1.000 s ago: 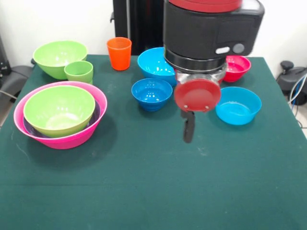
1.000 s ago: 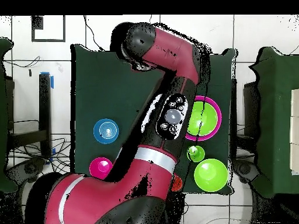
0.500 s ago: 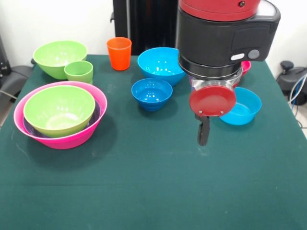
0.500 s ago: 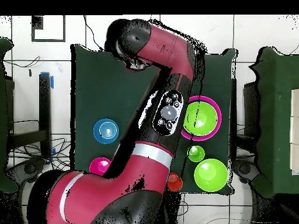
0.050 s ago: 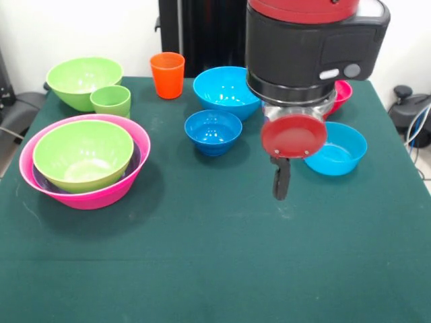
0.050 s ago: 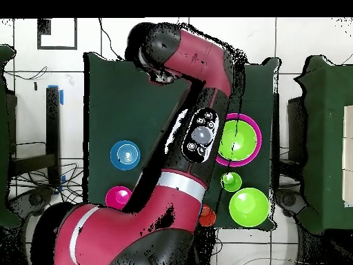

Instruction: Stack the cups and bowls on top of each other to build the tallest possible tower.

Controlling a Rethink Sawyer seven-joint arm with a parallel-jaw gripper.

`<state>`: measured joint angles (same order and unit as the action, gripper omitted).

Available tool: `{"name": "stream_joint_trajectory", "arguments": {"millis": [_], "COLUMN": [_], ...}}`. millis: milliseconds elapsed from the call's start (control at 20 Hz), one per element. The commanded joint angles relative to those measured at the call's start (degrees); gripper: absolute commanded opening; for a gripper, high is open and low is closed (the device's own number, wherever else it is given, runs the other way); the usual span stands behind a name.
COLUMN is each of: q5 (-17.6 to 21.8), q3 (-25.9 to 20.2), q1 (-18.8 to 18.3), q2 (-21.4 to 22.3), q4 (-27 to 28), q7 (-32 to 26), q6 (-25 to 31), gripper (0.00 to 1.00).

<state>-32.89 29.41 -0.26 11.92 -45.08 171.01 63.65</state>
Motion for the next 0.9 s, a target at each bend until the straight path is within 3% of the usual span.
{"name": "stream_joint_trajectory", "arguments": {"millis": [50,400,700,750,900], "q5": [4.6,7.1,8.2,8.4,8.9], "q3": [-3.5,-2.4,-3.4,-4.2,-2.8], "q1": [-2.9,-2.5,-3.1,-3.2,-2.8], "q2": [3.3,3.8,5.2,4.4,3.2], "q4": [-7.8,-8.2,-11.1,-12.3,-9.8], "q7": [-2.2,-1.6,-3.1,-3.6,-0.9], "q6": [3.4,4.9,1.7,-2.2,0.4], "gripper": [1.0,1.0,1.0,1.0,1.0]}}
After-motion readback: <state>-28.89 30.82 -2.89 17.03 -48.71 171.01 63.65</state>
